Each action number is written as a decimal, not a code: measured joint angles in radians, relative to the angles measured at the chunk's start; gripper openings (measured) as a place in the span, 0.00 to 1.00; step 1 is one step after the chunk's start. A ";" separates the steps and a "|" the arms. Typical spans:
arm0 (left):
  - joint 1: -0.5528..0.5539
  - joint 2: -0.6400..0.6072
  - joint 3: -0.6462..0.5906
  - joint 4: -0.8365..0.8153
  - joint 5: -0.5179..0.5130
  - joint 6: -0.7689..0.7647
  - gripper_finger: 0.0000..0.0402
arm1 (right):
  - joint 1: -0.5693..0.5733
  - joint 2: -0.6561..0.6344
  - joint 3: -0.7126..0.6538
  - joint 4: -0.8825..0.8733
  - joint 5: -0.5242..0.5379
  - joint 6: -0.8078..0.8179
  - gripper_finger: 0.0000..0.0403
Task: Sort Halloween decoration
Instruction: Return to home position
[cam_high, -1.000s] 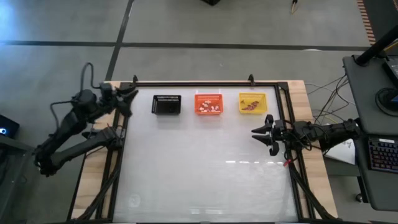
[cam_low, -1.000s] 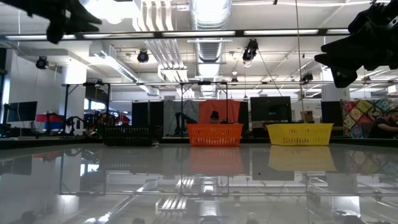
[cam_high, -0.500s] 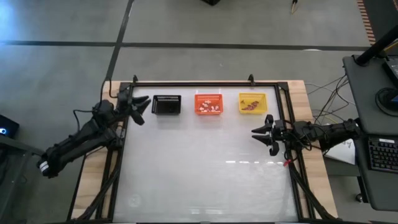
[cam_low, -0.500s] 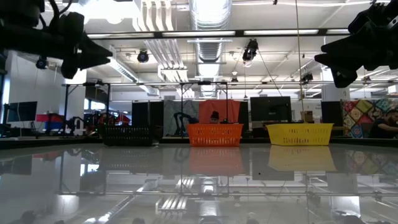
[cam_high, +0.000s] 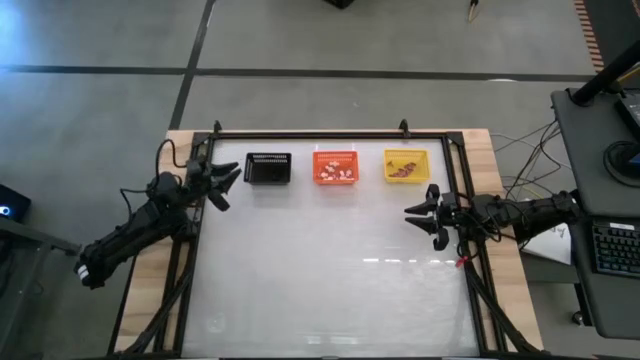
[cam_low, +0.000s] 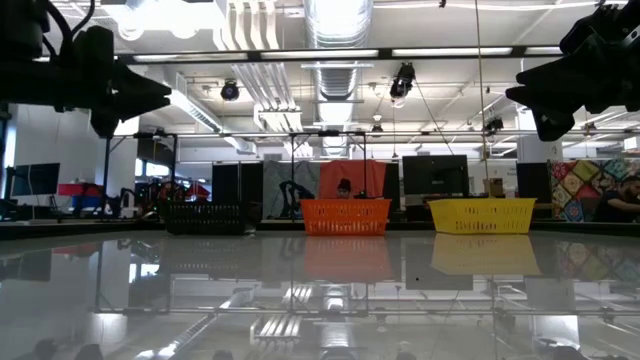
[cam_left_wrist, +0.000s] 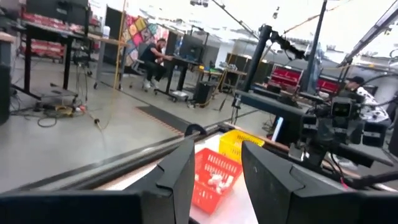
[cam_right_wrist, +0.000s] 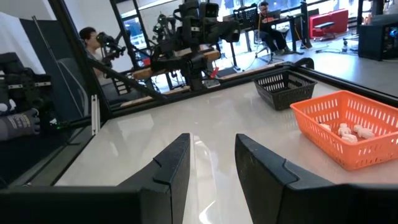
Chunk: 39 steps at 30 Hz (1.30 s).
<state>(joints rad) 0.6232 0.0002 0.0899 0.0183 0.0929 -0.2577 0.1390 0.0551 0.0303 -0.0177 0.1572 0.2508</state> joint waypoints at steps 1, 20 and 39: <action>-0.002 0.000 -0.005 -0.004 0.002 0.001 0.29 | 0.000 0.000 0.000 0.000 0.000 0.000 0.29; -0.239 -0.001 -0.079 0.008 -0.032 0.215 0.29 | 0.000 0.000 -0.001 0.006 0.001 0.000 0.29; -0.306 -0.001 -0.072 -0.002 -0.032 0.343 0.29 | 0.000 0.000 -0.001 0.007 0.001 0.000 0.29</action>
<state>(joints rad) 0.3168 -0.0006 0.0181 0.0166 0.0608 0.0853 0.1390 0.0551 0.0296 -0.0105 0.1577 0.2510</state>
